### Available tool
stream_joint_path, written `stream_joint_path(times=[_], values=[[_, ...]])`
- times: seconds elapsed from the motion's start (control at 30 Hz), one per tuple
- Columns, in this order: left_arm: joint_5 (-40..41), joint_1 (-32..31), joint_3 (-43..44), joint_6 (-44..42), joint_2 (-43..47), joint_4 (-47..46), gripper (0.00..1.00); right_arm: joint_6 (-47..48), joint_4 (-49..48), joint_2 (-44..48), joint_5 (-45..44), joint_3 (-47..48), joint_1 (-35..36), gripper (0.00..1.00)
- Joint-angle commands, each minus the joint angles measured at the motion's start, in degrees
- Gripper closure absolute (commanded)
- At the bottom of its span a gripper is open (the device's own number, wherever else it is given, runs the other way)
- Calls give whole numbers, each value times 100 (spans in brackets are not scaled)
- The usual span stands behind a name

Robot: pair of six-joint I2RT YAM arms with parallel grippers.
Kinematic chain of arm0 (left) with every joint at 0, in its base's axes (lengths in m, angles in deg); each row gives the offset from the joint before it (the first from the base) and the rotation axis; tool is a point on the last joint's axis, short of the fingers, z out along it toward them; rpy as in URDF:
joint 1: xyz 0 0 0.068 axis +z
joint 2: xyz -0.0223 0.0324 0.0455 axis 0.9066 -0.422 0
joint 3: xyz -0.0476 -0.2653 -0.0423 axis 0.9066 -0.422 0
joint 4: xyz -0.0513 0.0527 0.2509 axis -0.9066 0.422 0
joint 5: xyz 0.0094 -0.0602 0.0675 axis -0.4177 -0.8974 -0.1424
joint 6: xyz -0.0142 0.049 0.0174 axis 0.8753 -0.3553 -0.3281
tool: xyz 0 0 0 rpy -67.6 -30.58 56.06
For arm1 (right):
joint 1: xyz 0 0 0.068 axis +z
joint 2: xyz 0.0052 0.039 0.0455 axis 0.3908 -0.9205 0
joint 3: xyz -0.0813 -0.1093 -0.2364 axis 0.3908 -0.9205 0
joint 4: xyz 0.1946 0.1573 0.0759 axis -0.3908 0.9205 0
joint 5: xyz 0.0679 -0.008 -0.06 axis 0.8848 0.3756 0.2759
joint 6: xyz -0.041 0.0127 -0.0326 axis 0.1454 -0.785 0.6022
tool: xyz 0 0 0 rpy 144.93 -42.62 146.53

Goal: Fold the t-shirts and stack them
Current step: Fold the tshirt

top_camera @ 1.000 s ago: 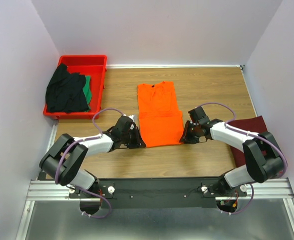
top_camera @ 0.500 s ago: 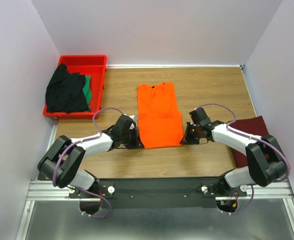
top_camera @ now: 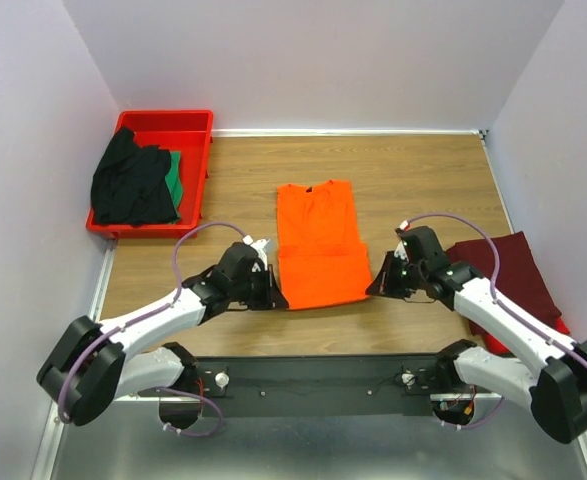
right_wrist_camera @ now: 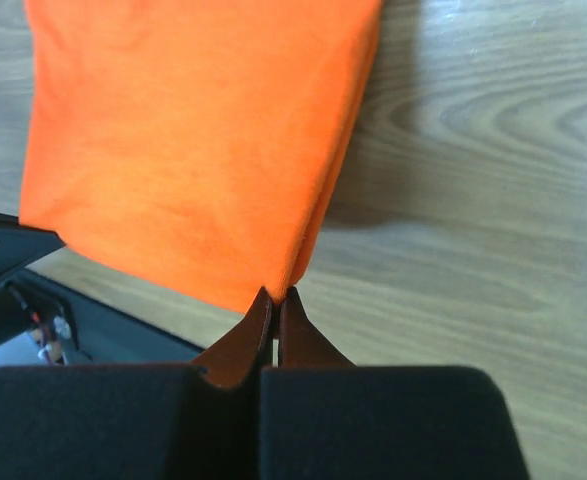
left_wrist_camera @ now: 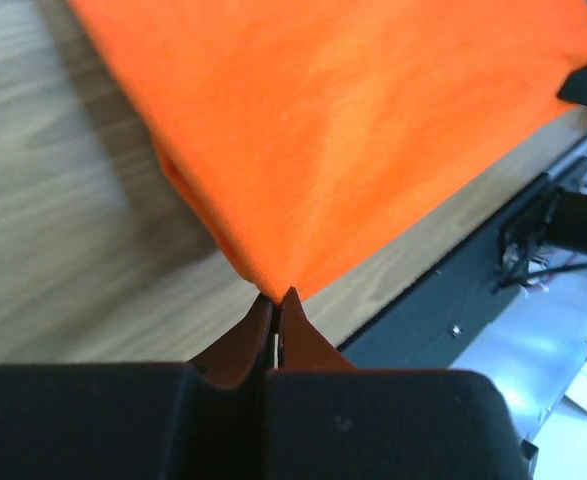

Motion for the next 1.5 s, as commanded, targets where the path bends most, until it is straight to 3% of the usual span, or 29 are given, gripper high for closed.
stream_joint_path(times=[0.0, 0.17, 0.4, 0.87, 1.1, 1.27, 1.33, 1.43, 1.47], values=[[-58, -109, -27, 156, 529, 362, 100, 5, 501, 478, 237, -56, 9, 100], [233, -40, 368, 60, 742, 635, 100, -13, 597, 479, -87, 347, 9, 100], [-145, 400, 1256, -327, 145, 618, 100, 93, 659, 22, -773, 1401, 9, 100], [-882, 1287, 2741, -767, -1199, 548, 100, 330, 536, -1823, -1310, 3151, -9, 100], [-1235, 1823, 3769, -863, -2559, 363, 100, 462, 325, -3360, -1153, 4669, -457, 100], [-1270, 2219, 4999, -785, -3826, 179, 100, 690, 264, -5284, -609, 6182, -939, 99], [-1087, 2412, 5527, -662, -4520, 73, 100, 769, 272, -5899, -485, 6823, -1019, 94], [-884, 2606, 6298, -512, -5511, -77, 100, 1042, 281, -7112, -238, 8281, -1151, 78], [-901, 2719, 6476, -494, -5725, -155, 100, 1068, 281, -7637, -29, 8973, -1247, 60]])
